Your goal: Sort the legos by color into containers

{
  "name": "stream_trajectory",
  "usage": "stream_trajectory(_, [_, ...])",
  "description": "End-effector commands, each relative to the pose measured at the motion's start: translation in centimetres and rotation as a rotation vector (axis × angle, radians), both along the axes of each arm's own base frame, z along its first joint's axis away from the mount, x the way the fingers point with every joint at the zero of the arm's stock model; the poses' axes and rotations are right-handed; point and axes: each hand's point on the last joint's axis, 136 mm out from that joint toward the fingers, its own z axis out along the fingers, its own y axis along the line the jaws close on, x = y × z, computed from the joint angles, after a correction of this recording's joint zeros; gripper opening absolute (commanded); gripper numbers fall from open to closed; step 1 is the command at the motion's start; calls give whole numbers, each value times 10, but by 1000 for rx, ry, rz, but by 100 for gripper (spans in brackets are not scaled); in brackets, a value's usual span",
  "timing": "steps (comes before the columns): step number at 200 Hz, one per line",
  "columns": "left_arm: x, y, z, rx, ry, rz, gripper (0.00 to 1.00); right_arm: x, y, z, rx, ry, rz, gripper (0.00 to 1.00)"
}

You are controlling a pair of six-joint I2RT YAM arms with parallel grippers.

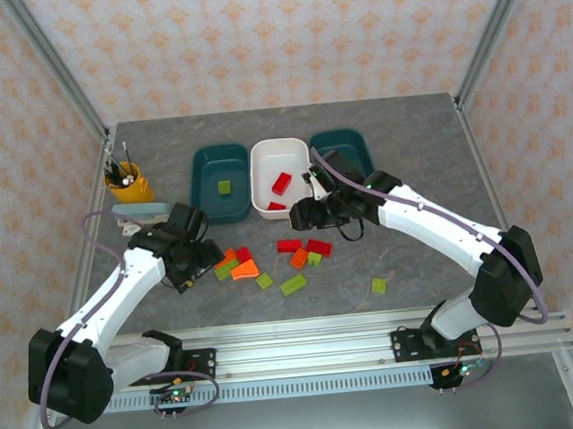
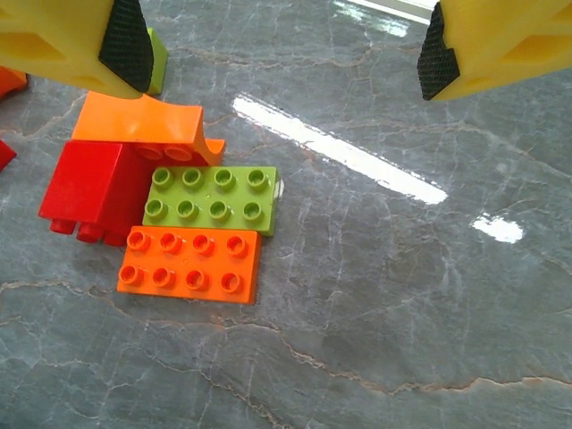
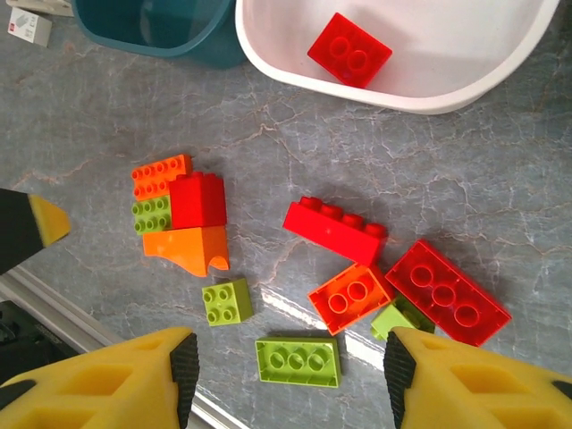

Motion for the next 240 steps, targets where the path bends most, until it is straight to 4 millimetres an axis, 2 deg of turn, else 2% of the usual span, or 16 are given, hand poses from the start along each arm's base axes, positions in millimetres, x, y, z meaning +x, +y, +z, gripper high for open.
stream_trajectory(1, [6, -4, -15, -11, 19, -27, 81, 4, 10, 11, 41, -42, 4, 59])
stream_trajectory(51, [29, -12, -28, 1, 53, -76, 82, -3, 16, 5, 43, -37, -2, 59])
stream_trajectory(97, [31, -18, -44, -10, 91, -100, 82, -6, 14, 2, 45, -33, -20, 59])
stream_trajectory(149, [44, -31, -47, -25, 92, -133, 83, -6, 14, 1, 36, -32, -14, 59])
stream_trajectory(195, [43, -44, -57, 2, 136, -174, 84, -6, 17, -1, 42, -22, -2, 59])
stream_trajectory(240, [36, -36, -59, 78, 173, -174, 84, -9, 19, 3, 55, -21, 16, 59])
